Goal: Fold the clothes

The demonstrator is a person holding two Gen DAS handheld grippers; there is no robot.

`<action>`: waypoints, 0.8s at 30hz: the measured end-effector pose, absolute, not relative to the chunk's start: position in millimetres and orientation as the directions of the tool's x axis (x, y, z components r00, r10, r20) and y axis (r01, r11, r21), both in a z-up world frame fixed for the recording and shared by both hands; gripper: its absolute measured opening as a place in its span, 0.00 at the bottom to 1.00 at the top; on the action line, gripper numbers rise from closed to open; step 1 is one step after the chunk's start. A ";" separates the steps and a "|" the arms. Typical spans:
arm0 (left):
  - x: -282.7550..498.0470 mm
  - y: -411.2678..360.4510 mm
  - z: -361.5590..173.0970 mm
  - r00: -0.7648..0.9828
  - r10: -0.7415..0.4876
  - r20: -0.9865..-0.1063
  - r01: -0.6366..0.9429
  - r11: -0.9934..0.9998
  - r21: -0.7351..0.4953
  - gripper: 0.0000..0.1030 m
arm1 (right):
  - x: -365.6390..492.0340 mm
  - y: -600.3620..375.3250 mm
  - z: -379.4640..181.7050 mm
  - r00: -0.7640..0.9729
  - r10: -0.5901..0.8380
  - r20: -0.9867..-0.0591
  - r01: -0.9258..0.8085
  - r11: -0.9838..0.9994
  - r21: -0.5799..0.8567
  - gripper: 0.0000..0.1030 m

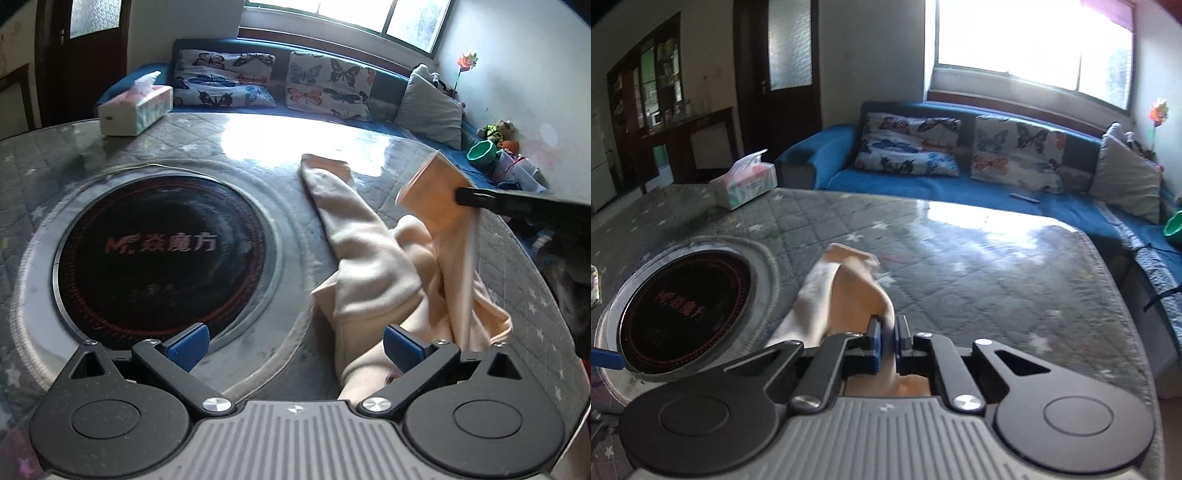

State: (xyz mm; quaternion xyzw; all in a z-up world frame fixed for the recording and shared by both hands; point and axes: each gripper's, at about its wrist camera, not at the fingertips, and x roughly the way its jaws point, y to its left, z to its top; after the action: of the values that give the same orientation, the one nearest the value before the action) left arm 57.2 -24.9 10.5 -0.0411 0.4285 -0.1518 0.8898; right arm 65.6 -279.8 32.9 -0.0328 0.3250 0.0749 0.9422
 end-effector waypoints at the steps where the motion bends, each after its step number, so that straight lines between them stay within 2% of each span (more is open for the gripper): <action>1: 61.0 -27.8 9.2 0.584 -0.309 -0.751 0.237 0.949 -0.206 0.96 | 60.1 -286.7 35.7 0.784 0.107 -0.611 -0.149 0.989 -0.018 0.05; 7: 82.1 -43.6 5.2 0.587 -0.306 -0.749 0.251 0.949 -0.191 0.92 | 26.9 -321.8 47.6 0.814 0.029 -0.580 -0.065 0.997 -0.041 0.04; 14: 118.3 -57.2 3.9 0.585 -0.304 -0.752 0.245 0.950 -0.194 0.86 | 2.5 -348.9 41.8 0.797 -0.022 -0.604 -0.002 0.999 -0.040 0.04; 18: 139.7 -67.5 2.6 0.587 -0.294 -0.754 0.240 0.953 -0.184 0.86 | 4.0 -352.2 27.8 0.770 0.000 -0.638 -0.008 1.000 -0.010 0.10; 21: 154.5 -73.1 0.8 0.584 -0.287 -0.759 0.226 0.956 -0.188 0.87 | 11.7 -346.4 14.7 0.750 0.039 -0.660 -0.028 0.999 0.027 0.27; 24: 169.2 -81.1 -1.2 0.580 -0.283 -0.764 0.226 0.957 -0.183 0.88 | 22.4 -339.1 3.6 0.733 0.064 -0.677 -0.042 0.998 0.048 0.30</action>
State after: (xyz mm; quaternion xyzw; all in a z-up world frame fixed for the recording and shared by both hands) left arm 169.2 -81.1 -1.2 -0.0327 0.4352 -0.1433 0.8883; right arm 22.4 -339.1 3.6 0.0149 0.3640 0.0285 0.9308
